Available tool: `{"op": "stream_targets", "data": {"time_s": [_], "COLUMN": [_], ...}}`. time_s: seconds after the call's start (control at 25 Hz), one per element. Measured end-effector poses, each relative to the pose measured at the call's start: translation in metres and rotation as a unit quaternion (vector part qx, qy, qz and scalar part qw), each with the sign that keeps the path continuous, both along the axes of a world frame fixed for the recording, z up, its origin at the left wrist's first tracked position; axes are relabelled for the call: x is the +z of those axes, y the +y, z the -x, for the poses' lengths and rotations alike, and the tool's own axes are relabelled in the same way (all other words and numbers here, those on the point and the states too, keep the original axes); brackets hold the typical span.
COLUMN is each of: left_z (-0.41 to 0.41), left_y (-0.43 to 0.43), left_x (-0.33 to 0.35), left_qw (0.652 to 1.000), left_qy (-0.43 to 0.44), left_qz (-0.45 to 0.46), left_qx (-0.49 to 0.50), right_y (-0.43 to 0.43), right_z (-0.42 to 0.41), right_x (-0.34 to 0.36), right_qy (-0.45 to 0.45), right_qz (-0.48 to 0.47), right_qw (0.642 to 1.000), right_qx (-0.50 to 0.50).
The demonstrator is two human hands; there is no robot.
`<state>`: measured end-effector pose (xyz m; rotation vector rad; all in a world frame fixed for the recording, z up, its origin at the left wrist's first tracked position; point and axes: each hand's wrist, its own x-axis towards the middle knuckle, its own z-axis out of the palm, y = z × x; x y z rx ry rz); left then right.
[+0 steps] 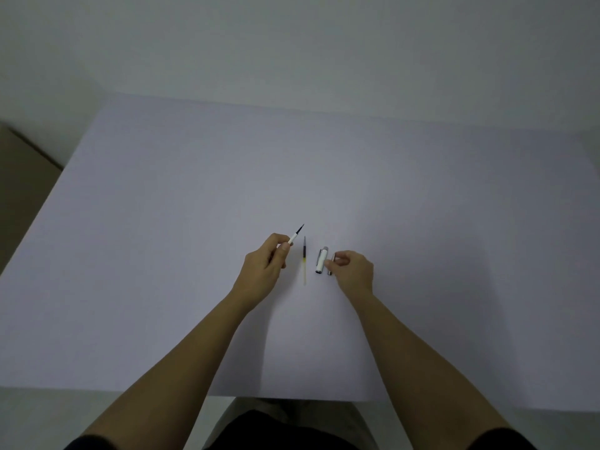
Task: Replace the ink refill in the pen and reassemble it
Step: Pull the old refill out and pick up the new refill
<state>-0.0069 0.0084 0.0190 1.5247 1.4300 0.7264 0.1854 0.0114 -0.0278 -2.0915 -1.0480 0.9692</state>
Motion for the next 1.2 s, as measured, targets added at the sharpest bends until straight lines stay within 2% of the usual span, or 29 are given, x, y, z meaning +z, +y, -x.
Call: {"op": "stream_targets", "data": {"time_s": [0.36, 0.52, 0.56, 0.64, 0.76, 0.84, 1.04, 1.12, 1.2], "left_z": [0.005, -0.002, -0.005, -0.012, -0.018, -0.019, 0.002, 0.017, 0.028], "left_y": [0.001, 0.0, 0.001, 0.001, 0.002, 0.002, -0.011, -0.018, -0.018], "left_x": [-0.008, -0.009, -0.008, -0.006, -0.003, -0.004, -0.021, -0.028, -0.029], "left_qw": [1.0, 1.0, 1.0, 1.0, 1.0, 1.0, 1.0, 0.999, 0.997], "left_qy": [0.014, 0.01, 0.009, 0.009, 0.002, 0.003, 0.021, 0.022, 0.014], "left_qz": [0.007, 0.007, 0.008, 0.006, -0.004, -0.009, 0.017, 0.036, 0.052], "left_qx": [-0.008, -0.014, -0.015, -0.016, -0.016, -0.015, -0.008, 0.017, 0.05], "right_y": [0.002, 0.004, 0.006, 0.01, 0.01, 0.012, 0.028, 0.033, 0.034], "right_z": [-0.001, 0.004, 0.007, 0.016, 0.026, 0.029, 0.028, 0.029, 0.037], "right_x": [-0.004, 0.018, 0.025, 0.04, 0.058, 0.062, 0.063, 0.058, 0.049], "right_qy": [-0.023, -0.032, -0.017, 0.075, 0.191, 0.235, 0.25, 0.231, 0.169], "right_qz": [-0.001, -0.056, -0.062, -0.046, -0.041, -0.075, -0.127, -0.122, -0.099], "right_qw": [1.0, 0.998, 0.998, 0.993, 0.964, 0.955, 0.96, 0.965, 0.98], "right_qx": [0.018, -0.004, 0.008, 0.076, 0.181, 0.167, 0.017, 0.009, 0.037]}}
